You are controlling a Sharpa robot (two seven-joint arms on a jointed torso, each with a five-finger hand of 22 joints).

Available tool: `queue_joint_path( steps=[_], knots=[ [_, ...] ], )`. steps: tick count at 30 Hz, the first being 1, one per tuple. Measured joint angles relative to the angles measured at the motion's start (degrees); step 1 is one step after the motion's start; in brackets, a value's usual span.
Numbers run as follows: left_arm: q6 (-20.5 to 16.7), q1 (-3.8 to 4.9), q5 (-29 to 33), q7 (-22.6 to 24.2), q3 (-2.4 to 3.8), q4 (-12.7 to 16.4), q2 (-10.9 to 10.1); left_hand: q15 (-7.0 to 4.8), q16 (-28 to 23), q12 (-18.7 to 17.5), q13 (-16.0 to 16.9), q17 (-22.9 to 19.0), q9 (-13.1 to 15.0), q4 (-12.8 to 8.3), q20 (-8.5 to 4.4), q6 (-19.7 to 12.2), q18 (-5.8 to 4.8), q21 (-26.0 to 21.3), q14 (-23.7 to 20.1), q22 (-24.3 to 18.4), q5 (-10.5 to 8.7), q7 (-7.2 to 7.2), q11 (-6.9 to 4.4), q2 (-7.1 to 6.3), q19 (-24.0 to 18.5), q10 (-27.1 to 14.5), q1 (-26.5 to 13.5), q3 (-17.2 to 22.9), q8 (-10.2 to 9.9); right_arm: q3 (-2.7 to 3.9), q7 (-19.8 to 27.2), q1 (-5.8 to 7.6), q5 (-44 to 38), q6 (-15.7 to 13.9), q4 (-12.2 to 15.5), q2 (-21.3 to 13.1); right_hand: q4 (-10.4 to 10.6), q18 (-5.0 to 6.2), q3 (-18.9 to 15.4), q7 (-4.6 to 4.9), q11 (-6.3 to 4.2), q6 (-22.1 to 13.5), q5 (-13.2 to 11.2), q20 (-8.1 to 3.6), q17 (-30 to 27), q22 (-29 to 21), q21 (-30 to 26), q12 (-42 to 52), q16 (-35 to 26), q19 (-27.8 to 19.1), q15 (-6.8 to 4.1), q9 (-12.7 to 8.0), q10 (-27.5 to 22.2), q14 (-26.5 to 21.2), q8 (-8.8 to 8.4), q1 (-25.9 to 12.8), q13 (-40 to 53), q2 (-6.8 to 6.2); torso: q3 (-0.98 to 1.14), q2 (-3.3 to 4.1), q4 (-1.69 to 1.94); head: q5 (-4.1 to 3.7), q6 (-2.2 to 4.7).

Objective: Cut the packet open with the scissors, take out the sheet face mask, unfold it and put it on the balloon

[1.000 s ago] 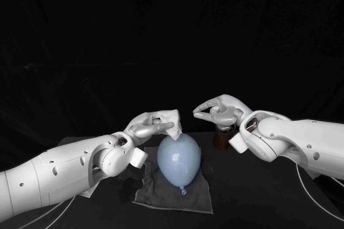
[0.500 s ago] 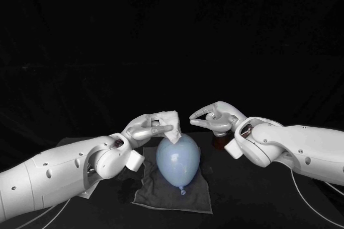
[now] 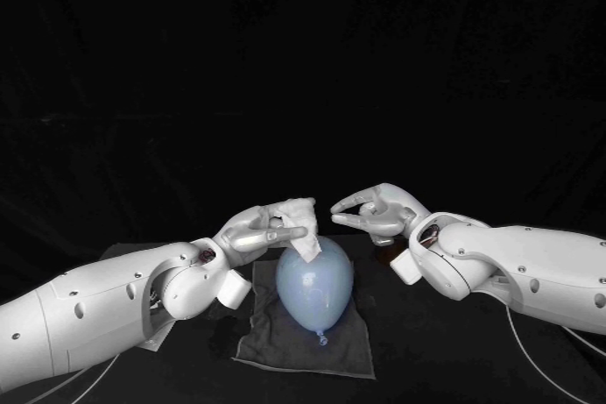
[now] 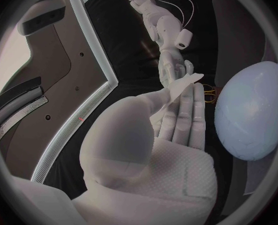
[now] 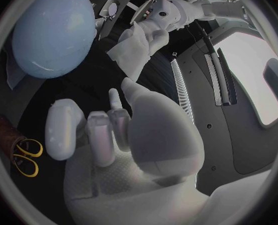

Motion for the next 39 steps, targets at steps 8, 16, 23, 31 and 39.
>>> queue_joint_path(
  steps=[8, 16, 23, 31, 39],
  knots=[
    [1.37, -0.01, -0.41, -0.3, 0.0, 0.47, -0.51, -0.01, 0.12, 0.01, 0.0, 0.44, -0.39, -0.23, 0.18, -2.7, -0.01, 0.4, -0.38, 0.27, 0.0, -0.68, -0.01, 0.22, -0.23, -0.01, -0.23, -0.22, -0.6, 0.01, 1.25, -0.09, 1.39, -0.11, 0.23, 0.24, -0.02, 0.0, 0.02, 0.0, 0.0, 0.0, 0.0, -0.01, 0.01, 0.01, 0.0, 0.0, 0.0, -0.01, 0.0, -0.1, 0.0, 0.0, 0.0, 0.0, 0.02, 0.0, 0.01, -0.01, 0.01, 0.19, 0.13],
    [2.05, -0.01, -0.77, -0.63, 0.0, 0.62, -0.83, 0.0, 0.22, 0.19, -0.01, 0.72, -0.6, -0.39, 0.0, -4.28, -0.01, 0.66, -0.38, 0.5, 0.08, -1.08, -0.02, 0.22, -0.41, -0.02, -0.23, -0.38, -0.82, 0.12, 2.45, 0.22, 2.05, -0.25, 0.41, 0.07, -0.15, 0.0, 0.16, -0.02, -0.01, 0.01, 0.0, -0.02, 0.05, -0.01, 0.0, 0.0, -0.04, -0.02, 0.0, -0.11, -0.01, 0.0, 0.0, 0.0, 0.01, 0.0, 0.02, -0.03, -0.03, 0.31, 0.1],
    [2.34, 0.01, -0.99, -0.98, -0.01, 0.73, -0.99, 0.0, 0.22, 0.25, -0.01, 0.79, -0.65, -0.39, 0.0, -4.3, -0.01, 0.66, -0.37, 0.53, 0.18, -1.1, -0.02, 0.22, -0.41, -0.02, -0.23, -0.38, -0.82, 0.24, 2.96, 0.75, 1.56, -0.36, 0.26, 0.41, -0.63, 0.0, 0.63, -0.04, -0.01, 0.01, 0.0, -0.01, 0.05, -0.04, 0.12, -0.01, -0.06, -0.02, 0.0, -0.17, -0.01, 0.0, 0.0, 0.0, -0.03, 0.0, 0.03, -0.04, -0.03, 0.34, 0.04],
    [2.65, 0.0, -1.14, -1.34, -0.01, 0.86, -1.09, 0.01, 0.22, 0.25, -0.02, 0.79, -0.64, -2.09, 0.0, -4.42, -0.04, 0.66, -0.37, 0.53, 0.14, -0.98, -0.02, -0.04, -0.41, -0.02, -0.5, 1.32, -0.82, 0.29, 2.55, 1.12, 0.25, -0.25, 0.02, 0.94, -0.63, 0.0, 0.64, 0.19, -0.02, 0.26, 0.0, 0.29, 0.0, -0.02, 0.34, -0.09, 0.0, 0.08, 0.0, -0.26, -0.01, -0.01, -0.01, 0.0, -0.01, 0.0, -0.01, -0.05, 0.01, 0.25, -0.09],
    [3.04, 0.0, -1.31, -1.57, -0.01, 1.12, -1.15, 0.12, 0.43, 0.25, -0.02, 0.91, -0.64, -2.48, 0.21, -4.51, -0.38, 0.66, -0.46, 0.63, 0.0, -0.89, -0.02, -0.06, -0.61, -0.02, -0.98, 1.71, -0.82, 0.26, -0.31, 1.12, 2.11, 2.86, -1.66, 1.96, 2.02, 0.98, -2.49, 0.45, 0.4, 0.0, 0.0, 0.46, 0.0, 0.0, -4.14, -1.8, 0.0, -1.16, 0.3, -0.9, 0.0, 0.11, -1.33, -3.89, 0.01, -1.14, -0.07, -0.06, 0.02, 0.01, -0.31]
  ],
)
